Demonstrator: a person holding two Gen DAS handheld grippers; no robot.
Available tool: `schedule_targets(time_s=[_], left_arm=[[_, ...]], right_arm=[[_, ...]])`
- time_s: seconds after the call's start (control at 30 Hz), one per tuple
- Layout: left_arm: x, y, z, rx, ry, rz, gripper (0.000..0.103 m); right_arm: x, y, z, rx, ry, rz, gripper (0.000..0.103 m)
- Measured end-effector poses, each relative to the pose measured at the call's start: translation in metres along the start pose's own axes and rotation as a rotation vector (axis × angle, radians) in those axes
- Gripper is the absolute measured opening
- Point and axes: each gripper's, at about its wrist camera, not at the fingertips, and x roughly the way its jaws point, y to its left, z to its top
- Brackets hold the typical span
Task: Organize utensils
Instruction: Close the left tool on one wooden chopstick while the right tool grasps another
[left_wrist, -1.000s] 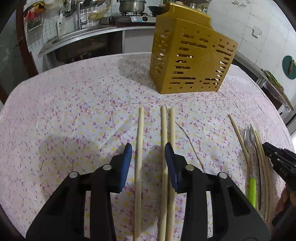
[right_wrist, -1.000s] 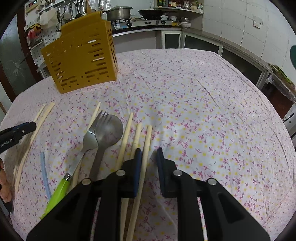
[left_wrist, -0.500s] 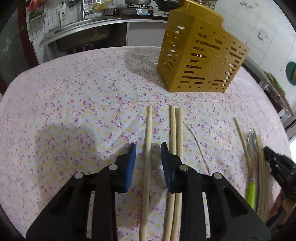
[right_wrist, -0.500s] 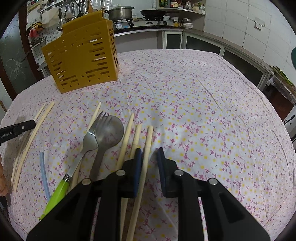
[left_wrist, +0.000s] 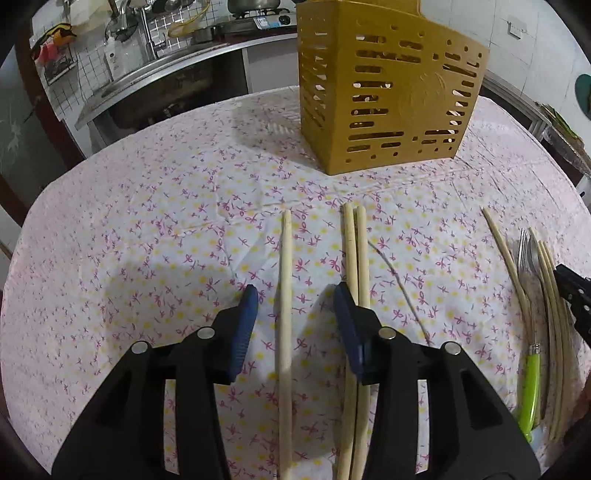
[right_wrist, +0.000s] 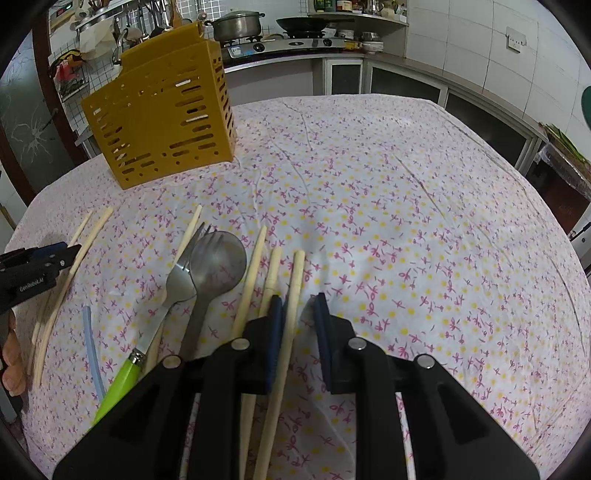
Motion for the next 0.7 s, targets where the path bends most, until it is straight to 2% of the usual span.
schedule_targets(time_s=[0.33, 0.43, 0.5, 0.63, 0.67, 0.7], left_arm=[[0.002, 0.003, 0.006, 0.004, 0.041, -0.020, 0.042], [0.003, 0.004, 0.008, 0.008, 0.043, -0.016, 0.038], [0.002, 0.003, 0.008, 0.012, 0.038, -0.010, 0.028], [-0.001, 0.011, 0.005, -0.020, 0.022, -0.024, 0.017], [-0.001, 0.014, 0.004, -0.024, 0.016, -0.021, 0.011], [-0.002, 0.017, 0.004, -0.033, 0.012, -0.031, 0.010]], right_arm=[[0.001, 0.006, 0.003, -0.015, 0.005, -0.017, 0.018], [0.001, 0.005, 0.003, -0.015, -0.003, -0.014, 0.016], [0.001, 0.007, 0.003, -0.025, -0.012, -0.020, 0.015], [0.001, 0.008, 0.001, -0.028, -0.030, -0.013, 0.012], [0.001, 0.008, 0.001, -0.025, -0.034, -0.010, 0.012], [0.001, 0.007, 0.001, -0.023, -0.035, -0.009, 0.012]])
